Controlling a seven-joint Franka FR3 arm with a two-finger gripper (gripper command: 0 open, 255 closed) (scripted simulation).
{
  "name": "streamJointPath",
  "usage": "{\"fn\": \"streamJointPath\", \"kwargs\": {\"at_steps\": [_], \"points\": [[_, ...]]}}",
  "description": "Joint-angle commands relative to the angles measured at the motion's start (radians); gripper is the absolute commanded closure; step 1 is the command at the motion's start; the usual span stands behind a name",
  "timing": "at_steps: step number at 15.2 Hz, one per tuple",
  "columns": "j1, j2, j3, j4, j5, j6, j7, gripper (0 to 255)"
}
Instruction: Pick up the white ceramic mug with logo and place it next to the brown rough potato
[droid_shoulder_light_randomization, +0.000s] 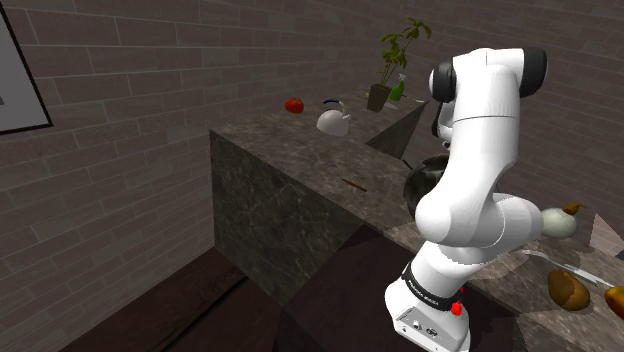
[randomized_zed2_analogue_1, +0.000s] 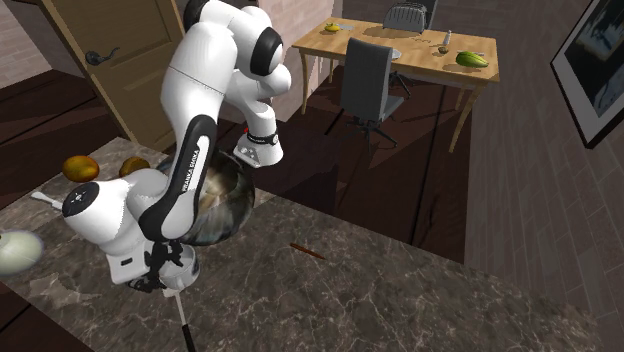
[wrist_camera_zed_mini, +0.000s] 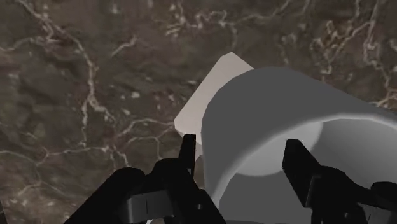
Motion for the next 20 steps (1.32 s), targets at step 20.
{"fn": "streamJointPath", "kwargs": {"at_steps": [20], "points": [[0.049,-0.092,-0.072,0.009,-0.093,-0.101,0.059,255]]}}
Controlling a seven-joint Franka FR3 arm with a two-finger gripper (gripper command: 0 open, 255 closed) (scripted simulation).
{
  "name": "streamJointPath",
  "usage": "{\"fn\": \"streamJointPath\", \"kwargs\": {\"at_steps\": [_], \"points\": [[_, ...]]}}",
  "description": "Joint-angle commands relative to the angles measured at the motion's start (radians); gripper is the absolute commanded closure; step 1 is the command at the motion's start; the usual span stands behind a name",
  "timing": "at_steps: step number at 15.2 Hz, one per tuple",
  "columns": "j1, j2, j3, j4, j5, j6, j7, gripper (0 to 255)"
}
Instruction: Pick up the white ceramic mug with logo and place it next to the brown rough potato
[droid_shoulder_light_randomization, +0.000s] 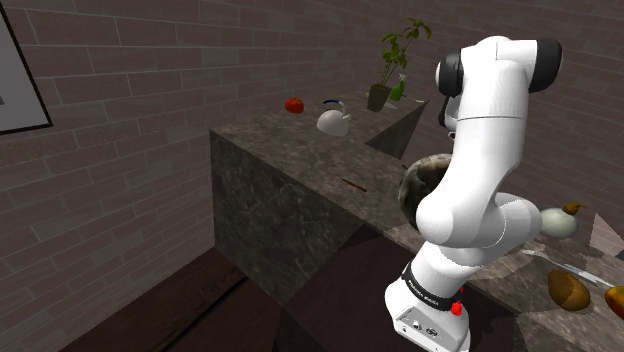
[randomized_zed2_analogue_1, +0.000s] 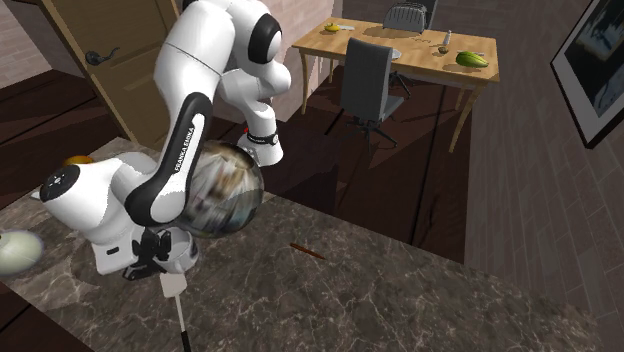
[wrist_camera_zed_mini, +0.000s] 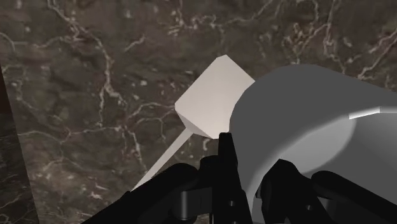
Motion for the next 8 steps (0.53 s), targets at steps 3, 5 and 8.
{"fn": "streamJointPath", "kwargs": {"at_steps": [3,5,8], "points": [[0.022,-0.040,-0.028,0.005,-0.037,-0.036,0.025,255],[0.031,-0.057,-0.040,0.010,-0.054,-0.053,0.036,255],[0.044,-0.083,-0.057,0.020,-0.079,-0.081,0.053,255]]}}
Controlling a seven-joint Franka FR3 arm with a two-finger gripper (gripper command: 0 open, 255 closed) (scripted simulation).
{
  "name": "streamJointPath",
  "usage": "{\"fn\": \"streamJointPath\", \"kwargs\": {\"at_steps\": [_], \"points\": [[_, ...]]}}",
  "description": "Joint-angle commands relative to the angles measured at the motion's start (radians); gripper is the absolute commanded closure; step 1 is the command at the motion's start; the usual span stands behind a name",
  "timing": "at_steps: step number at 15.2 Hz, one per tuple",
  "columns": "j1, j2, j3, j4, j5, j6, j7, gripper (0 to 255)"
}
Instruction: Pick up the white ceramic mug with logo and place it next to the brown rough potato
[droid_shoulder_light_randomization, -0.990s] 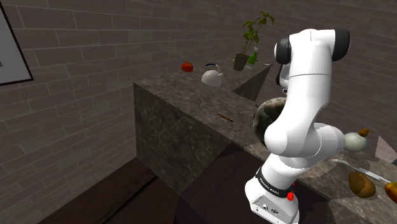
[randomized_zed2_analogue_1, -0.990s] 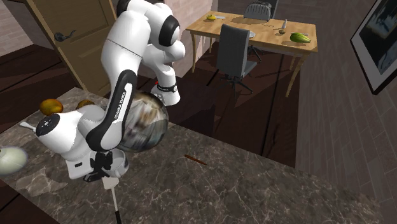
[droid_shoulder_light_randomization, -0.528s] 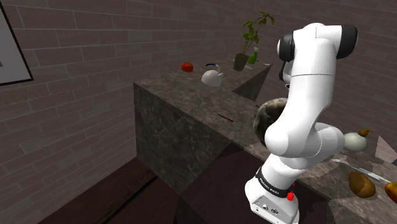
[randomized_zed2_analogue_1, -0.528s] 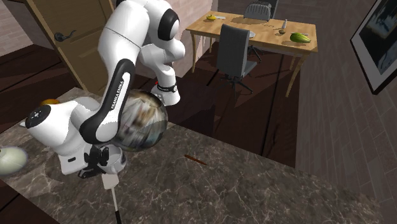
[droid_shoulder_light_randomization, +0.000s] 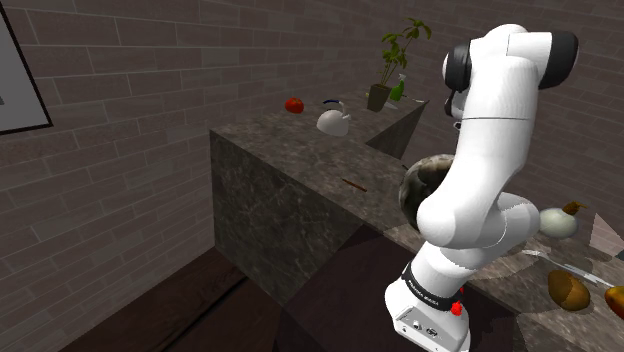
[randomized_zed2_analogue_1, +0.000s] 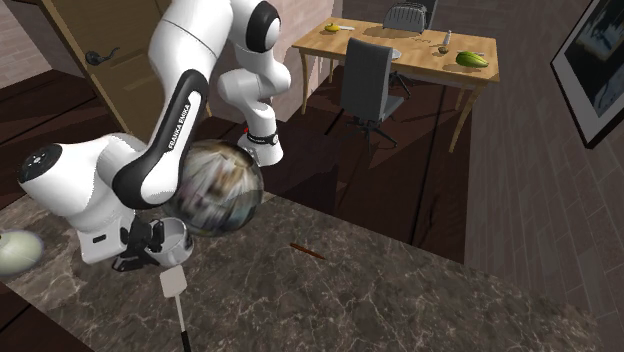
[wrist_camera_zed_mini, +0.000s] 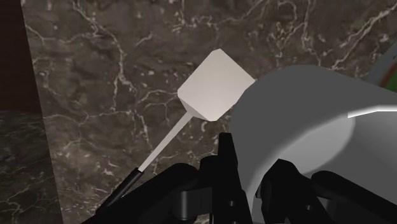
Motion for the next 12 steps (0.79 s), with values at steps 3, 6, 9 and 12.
{"fn": "streamJointPath", "kwargs": {"at_steps": [3,6,9,12], "points": [[0.016,-0.032,-0.021,0.015,-0.032,-0.037,0.022,255],[0.028,-0.055,-0.035,0.029,-0.055,-0.066,0.038,255],[0.038,-0.078,-0.049,0.045,-0.078,-0.096,0.054,255],[0.051,-0.119,-0.072,0.022,-0.110,-0.102,0.056,255]]}}
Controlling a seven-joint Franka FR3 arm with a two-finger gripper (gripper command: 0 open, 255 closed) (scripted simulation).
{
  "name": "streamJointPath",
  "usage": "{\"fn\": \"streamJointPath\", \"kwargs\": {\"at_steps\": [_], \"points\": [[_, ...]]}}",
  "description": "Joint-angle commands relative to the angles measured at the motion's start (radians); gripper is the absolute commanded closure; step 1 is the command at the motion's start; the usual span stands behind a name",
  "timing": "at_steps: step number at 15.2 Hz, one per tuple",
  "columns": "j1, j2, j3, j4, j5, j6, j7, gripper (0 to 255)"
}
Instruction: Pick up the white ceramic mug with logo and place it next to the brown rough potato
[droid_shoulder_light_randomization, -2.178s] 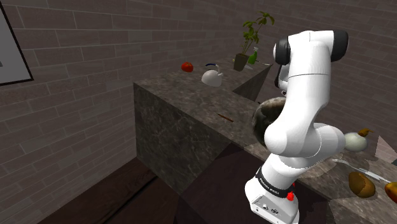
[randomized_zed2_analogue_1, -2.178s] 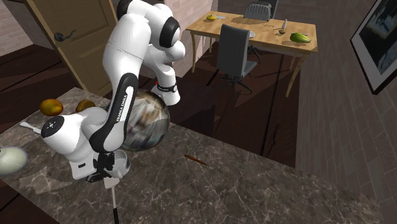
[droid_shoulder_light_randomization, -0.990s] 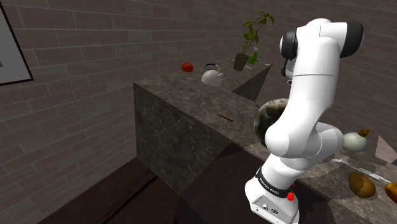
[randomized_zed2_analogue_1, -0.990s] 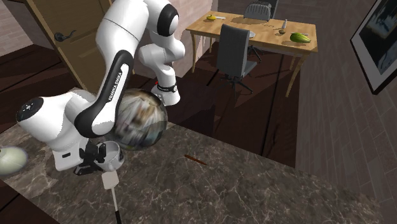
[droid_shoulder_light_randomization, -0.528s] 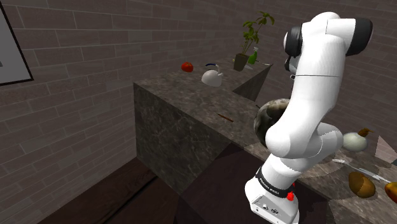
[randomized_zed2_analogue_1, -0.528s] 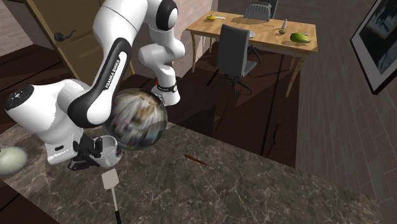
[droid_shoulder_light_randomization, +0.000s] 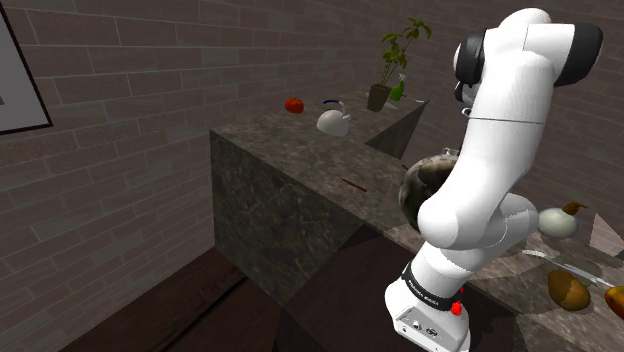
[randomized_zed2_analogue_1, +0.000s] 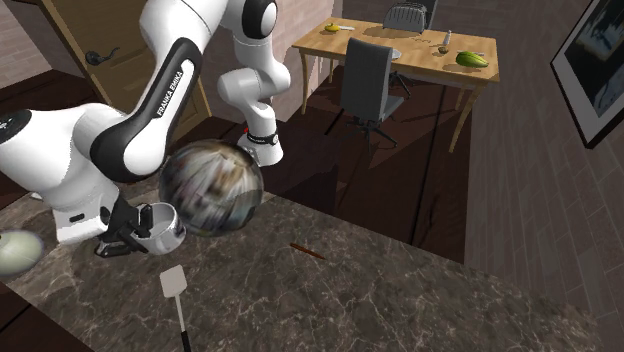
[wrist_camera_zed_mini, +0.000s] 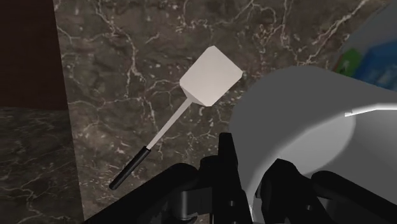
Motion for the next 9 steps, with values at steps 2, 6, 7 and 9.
{"fn": "streamJointPath", "kwargs": {"at_steps": [2,6,7,9], "points": [[0.021,-0.081,-0.045,-0.086,-0.060,0.029,-0.013,255],[0.038,-0.201,-0.110,-0.199,-0.163,0.070,-0.024,255],[0.040,-0.232,-0.126,-0.224,-0.193,0.079,-0.024,255],[0.040,-0.298,-0.155,-0.270,-0.259,0.093,-0.020,255]]}}
